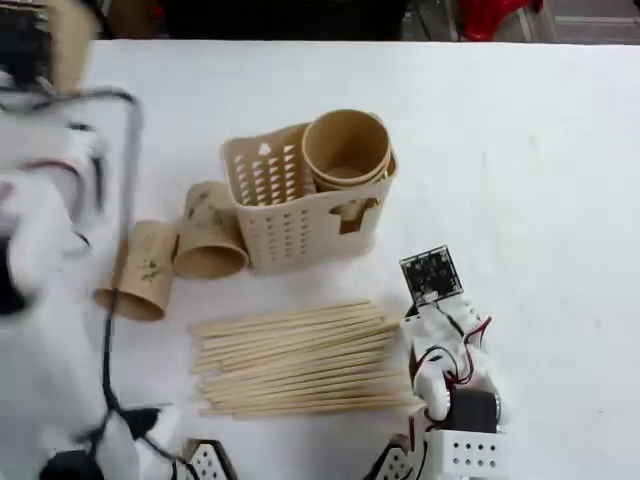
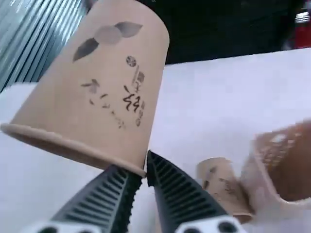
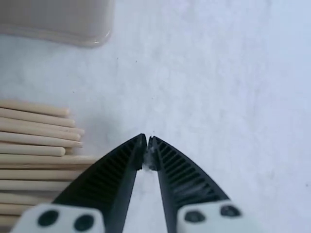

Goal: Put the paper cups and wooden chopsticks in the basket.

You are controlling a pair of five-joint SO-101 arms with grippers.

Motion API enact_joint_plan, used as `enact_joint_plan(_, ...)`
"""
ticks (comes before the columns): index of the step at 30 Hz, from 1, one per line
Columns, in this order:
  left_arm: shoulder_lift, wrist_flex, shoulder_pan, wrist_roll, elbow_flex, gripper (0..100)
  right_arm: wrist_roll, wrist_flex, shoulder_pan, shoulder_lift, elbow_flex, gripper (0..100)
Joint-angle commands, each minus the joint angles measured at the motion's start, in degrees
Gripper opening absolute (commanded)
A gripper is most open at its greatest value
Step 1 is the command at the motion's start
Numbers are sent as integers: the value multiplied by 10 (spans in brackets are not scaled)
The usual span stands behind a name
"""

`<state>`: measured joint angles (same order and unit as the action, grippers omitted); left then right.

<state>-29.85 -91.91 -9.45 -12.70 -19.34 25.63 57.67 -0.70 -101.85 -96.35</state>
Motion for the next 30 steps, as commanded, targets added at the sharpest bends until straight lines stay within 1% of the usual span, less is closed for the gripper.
enact_joint_plan(1,-6,-50,184,3,-62,24,7,-15,-4,-1,-4,17)
enact_joint_plan(4,20,-50,291,44,-69,24,7,-15,-1,-1,-4,17)
enact_joint_plan(6,39,-36,347,51,-68,24,7,-15,-1,-1,-4,17)
enact_joint_plan(8,62,-22,389,53,-69,24,7,-15,-1,-1,-4,17)
enact_joint_plan(10,82,-11,410,53,-69,24,7,-15,-1,-1,-4,17)
enact_joint_plan(15,138,-15,412,48,-69,24,7,-15,-1,-1,-5,17)
enact_joint_plan(20,163,-23,410,48,-69,24,7,-15,-1,-1,-5,17)
enact_joint_plan(24,163,-26,372,50,-69,24,7,-15,-1,-1,-5,17)
enact_joint_plan(26,165,-46,363,48,-69,24,7,-15,-1,-1,-5,17)
enact_joint_plan(30,164,-87,359,20,-69,24,7,-15,0,-1,-5,17)
